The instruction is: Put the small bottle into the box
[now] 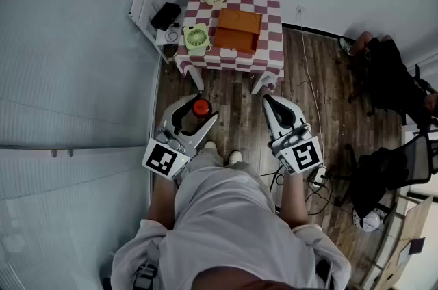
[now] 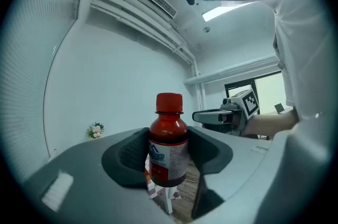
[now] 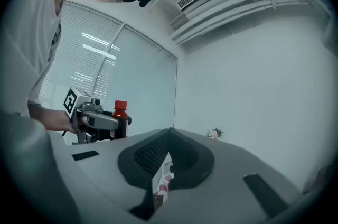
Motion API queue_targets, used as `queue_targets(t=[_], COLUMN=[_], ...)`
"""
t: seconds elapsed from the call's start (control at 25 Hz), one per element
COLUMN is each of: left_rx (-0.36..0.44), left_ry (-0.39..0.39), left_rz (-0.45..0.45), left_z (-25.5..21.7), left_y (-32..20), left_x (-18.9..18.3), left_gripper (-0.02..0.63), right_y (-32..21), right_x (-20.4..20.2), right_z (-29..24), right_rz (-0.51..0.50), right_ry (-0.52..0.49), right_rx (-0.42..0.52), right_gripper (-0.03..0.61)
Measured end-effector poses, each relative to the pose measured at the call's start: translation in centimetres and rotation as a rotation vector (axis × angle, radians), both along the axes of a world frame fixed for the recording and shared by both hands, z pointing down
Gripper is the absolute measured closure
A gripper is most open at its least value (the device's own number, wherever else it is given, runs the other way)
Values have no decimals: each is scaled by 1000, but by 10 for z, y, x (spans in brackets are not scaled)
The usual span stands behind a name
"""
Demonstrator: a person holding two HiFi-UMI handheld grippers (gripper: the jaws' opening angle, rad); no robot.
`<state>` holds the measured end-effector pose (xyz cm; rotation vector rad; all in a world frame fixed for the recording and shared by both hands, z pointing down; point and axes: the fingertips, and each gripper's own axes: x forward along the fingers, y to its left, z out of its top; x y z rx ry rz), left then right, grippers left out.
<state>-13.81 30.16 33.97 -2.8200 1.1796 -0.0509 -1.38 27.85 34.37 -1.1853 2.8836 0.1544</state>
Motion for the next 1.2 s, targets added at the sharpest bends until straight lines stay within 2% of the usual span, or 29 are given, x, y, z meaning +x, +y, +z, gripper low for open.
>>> queue_targets(t=[0.2,0.68,1.2], left_rx=[-1,-6,-45], left_ry=[-8,22,-5], left_rz=[20,30,-12], left_z=[8,3,22], left_y=[4,-1,5], left_x=[3,0,15], left_gripper=[394,395,394], right_y=[5,3,-2], right_x=[4,-9,22], right_z=[2,-5,11], right_rz=[31,12,-6], right_ry=[-17,-14,-54], right_rx=[-5,-7,-49], right_gripper=[577,575,575])
